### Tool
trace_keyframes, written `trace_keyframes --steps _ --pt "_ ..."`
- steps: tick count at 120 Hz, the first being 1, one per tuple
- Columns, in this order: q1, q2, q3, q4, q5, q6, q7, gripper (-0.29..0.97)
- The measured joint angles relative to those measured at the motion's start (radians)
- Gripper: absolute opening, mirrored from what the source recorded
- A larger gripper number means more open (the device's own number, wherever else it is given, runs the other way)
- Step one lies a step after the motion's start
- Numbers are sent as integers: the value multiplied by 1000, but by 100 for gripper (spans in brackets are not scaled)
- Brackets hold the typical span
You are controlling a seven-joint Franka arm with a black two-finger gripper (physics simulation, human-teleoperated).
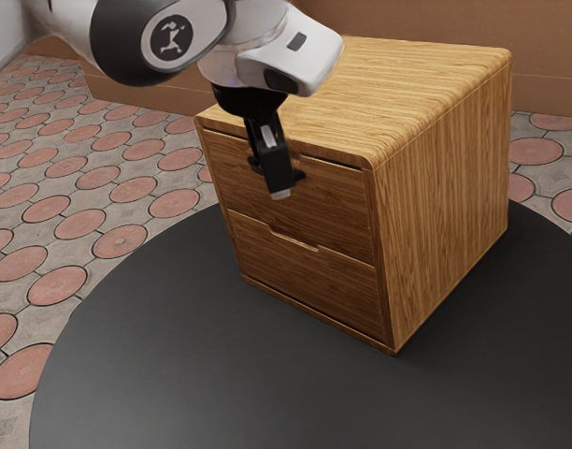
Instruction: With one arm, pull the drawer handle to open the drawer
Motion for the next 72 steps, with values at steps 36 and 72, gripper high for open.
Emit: trace_keyframes --steps 36,72 --pt "4 -18 -1 33 -29 -67 271 68" --pt "26 -11 -4 45 -62 -17 476 68"
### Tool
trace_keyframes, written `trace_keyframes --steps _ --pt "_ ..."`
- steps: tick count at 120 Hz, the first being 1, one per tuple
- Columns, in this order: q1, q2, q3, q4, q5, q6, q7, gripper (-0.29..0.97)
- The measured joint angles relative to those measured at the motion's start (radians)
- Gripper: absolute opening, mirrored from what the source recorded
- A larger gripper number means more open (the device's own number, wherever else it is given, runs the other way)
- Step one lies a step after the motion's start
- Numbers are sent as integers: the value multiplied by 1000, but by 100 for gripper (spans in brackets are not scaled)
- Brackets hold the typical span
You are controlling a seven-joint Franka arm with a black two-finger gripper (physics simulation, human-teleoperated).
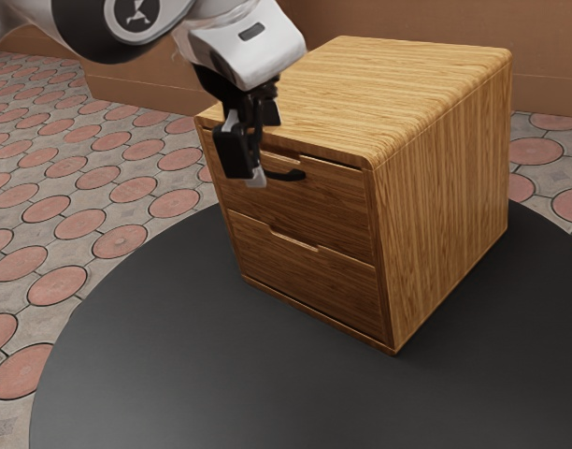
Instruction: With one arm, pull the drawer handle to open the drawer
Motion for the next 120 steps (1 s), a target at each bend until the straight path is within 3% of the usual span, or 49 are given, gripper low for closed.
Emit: trace_keyframes --steps 56,82,102,120 --pt "18 8 6 -13 0 33 143 68" --pt "98 37 11 -69 -68 149 157 67" --pt "130 -152 17 -291 -106 210 184 66" --pt "124 -201 19 -363 -105 246 204 65"
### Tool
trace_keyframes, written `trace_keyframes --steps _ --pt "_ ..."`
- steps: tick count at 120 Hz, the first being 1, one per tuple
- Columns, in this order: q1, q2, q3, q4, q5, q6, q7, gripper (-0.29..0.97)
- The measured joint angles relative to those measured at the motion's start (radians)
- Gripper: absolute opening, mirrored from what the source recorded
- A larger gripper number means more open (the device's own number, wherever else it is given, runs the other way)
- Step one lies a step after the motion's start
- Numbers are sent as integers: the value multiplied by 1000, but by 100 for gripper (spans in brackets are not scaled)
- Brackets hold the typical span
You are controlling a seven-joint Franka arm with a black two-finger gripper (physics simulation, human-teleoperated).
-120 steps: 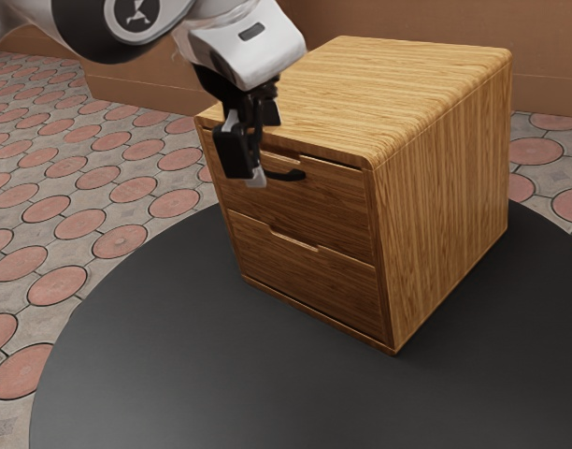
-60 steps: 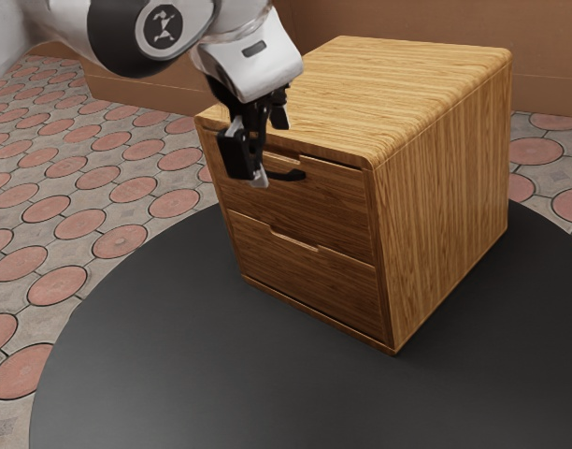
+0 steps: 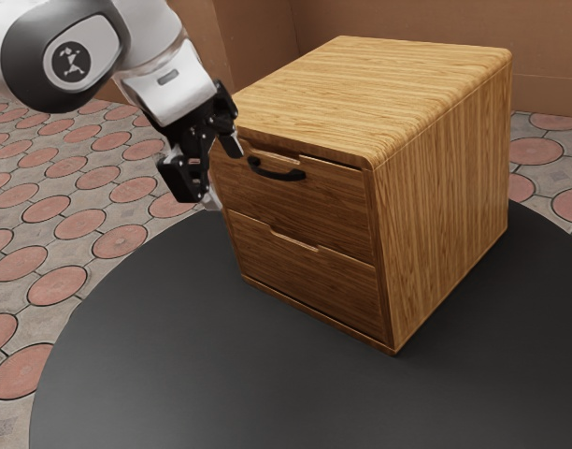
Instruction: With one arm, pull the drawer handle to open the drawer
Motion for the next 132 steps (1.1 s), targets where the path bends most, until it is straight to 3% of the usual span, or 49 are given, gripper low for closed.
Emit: trace_keyframes --steps 28,66,132 --pt "-3 -74 0 -90 4 33 34 64" --pt "9 -77 3 -117 11 50 159 66" --pt "27 22 6 -112 0 211 342 64"
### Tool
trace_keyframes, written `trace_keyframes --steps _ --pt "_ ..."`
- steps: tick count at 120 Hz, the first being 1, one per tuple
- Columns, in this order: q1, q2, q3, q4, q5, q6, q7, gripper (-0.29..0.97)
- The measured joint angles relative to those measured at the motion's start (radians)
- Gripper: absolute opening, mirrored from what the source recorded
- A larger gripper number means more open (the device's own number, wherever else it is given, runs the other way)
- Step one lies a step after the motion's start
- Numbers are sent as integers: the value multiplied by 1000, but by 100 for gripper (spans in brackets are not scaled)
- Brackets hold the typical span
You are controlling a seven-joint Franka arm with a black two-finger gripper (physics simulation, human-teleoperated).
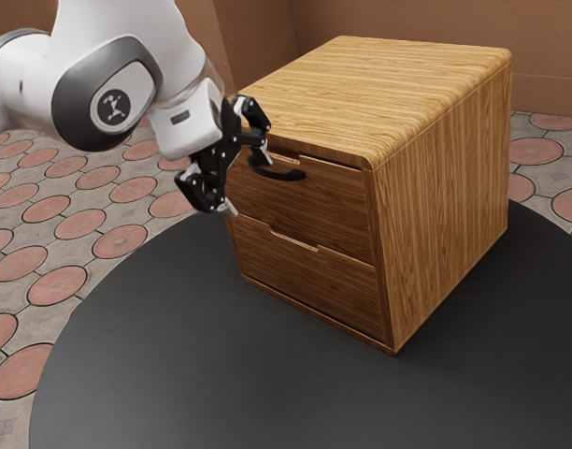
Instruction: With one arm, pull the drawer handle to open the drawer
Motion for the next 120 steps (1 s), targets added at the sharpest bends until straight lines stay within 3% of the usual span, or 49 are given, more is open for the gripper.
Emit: trace_keyframes --steps 66,86,120 --pt "0 34 11 -5 -55 61 75 55" --pt "11 31 19 -3 -68 69 85 36" --pt "10 30 30 -2 -74 83 95 19"
